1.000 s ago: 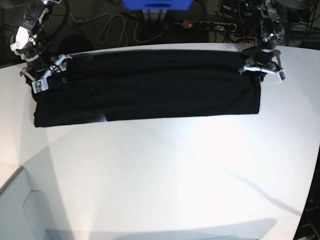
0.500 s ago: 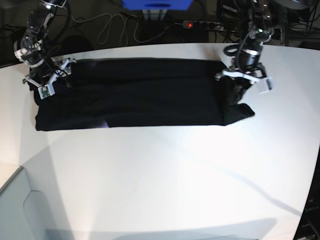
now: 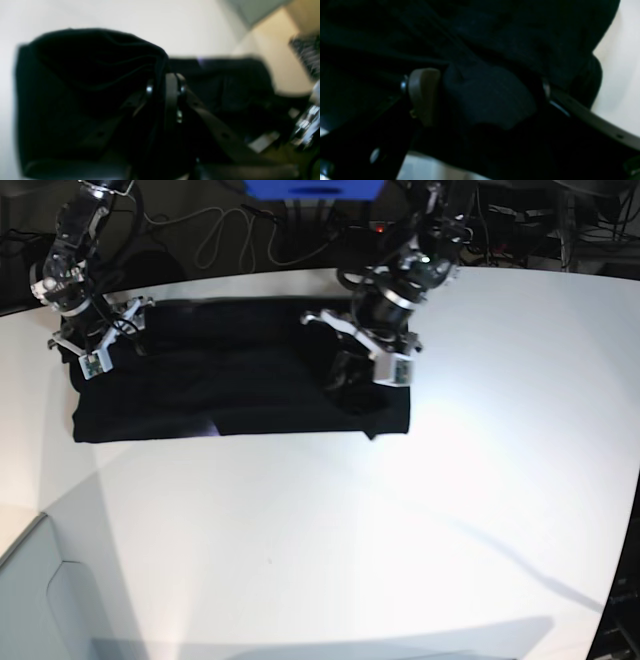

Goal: Fold the T-shirt properly
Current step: 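Fold the strip end held by the left gripper toward the right gripper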

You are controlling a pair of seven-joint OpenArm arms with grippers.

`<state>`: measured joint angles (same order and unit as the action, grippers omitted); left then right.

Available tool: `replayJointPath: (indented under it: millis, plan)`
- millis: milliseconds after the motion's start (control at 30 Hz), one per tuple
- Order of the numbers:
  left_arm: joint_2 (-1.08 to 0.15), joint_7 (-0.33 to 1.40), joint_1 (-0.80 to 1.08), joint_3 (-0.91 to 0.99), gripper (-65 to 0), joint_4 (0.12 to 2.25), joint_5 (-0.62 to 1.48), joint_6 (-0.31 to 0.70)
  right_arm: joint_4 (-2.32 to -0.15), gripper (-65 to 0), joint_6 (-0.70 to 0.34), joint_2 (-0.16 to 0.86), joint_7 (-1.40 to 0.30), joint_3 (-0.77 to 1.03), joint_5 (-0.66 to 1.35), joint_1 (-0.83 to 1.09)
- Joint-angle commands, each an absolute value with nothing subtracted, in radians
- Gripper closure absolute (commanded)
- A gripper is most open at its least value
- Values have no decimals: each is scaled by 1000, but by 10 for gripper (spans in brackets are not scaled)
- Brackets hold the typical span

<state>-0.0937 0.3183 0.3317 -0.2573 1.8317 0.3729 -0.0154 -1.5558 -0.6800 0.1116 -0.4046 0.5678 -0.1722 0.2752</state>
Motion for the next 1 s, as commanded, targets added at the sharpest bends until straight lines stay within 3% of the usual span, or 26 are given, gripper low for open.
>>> replayJointPath:
  millis: [0,433,967]
  plan:
    - [-82,289,311,-272,0,1834,371,-8,-1558,-471,-698,117,-447,564,-206,280]
    - [-71,285,165,-496,0,1702,337,-10,-1558,-470,-698,120,-449,567,-206,285]
    - [-13,288,111,-510,0,1646,337,-10,-1560,-470,-698,122,-450,568,-208,286]
